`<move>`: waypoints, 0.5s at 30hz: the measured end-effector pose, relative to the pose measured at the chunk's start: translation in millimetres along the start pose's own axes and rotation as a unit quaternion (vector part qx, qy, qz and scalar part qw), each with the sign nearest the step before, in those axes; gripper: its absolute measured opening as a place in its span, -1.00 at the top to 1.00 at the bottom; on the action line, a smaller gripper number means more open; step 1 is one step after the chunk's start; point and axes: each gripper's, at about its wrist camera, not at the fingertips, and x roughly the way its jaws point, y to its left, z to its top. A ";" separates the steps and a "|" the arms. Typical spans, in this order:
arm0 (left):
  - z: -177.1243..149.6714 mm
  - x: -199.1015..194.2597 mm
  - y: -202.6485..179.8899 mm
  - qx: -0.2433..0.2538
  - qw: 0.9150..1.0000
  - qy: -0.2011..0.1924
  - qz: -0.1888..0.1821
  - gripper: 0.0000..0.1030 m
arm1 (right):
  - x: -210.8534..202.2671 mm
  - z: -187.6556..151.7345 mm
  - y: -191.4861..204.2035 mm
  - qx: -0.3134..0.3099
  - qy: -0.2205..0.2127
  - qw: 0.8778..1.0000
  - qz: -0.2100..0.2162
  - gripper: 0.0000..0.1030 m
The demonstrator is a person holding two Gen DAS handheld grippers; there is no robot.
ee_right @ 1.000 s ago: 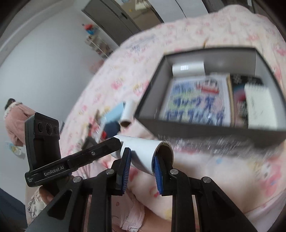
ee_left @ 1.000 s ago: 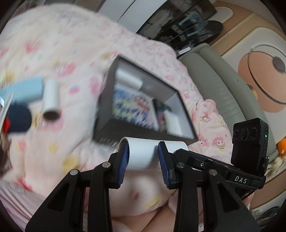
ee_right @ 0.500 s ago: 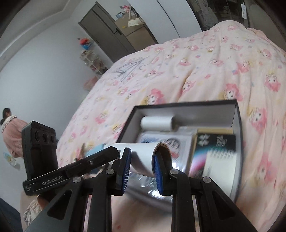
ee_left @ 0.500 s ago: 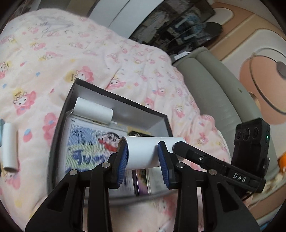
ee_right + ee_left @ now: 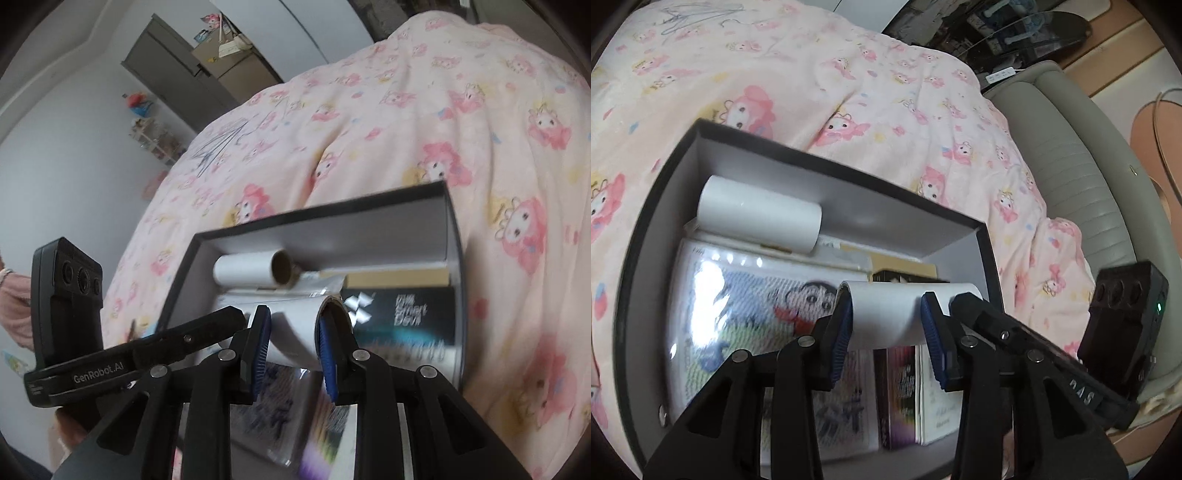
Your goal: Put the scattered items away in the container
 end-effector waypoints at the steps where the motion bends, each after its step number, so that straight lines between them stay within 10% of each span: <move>1: 3.1 4.2 1.2 -0.007 1.000 0.004 0.000 0.24 | 2.0 2.5 -0.9 -0.001 -0.003 1.000 -0.007 0.57; 15: 6.3 5.4 -3.8 -0.003 0.998 -0.028 0.054 0.22 | -0.1 3.9 -12.3 0.003 0.010 0.998 -0.060 0.42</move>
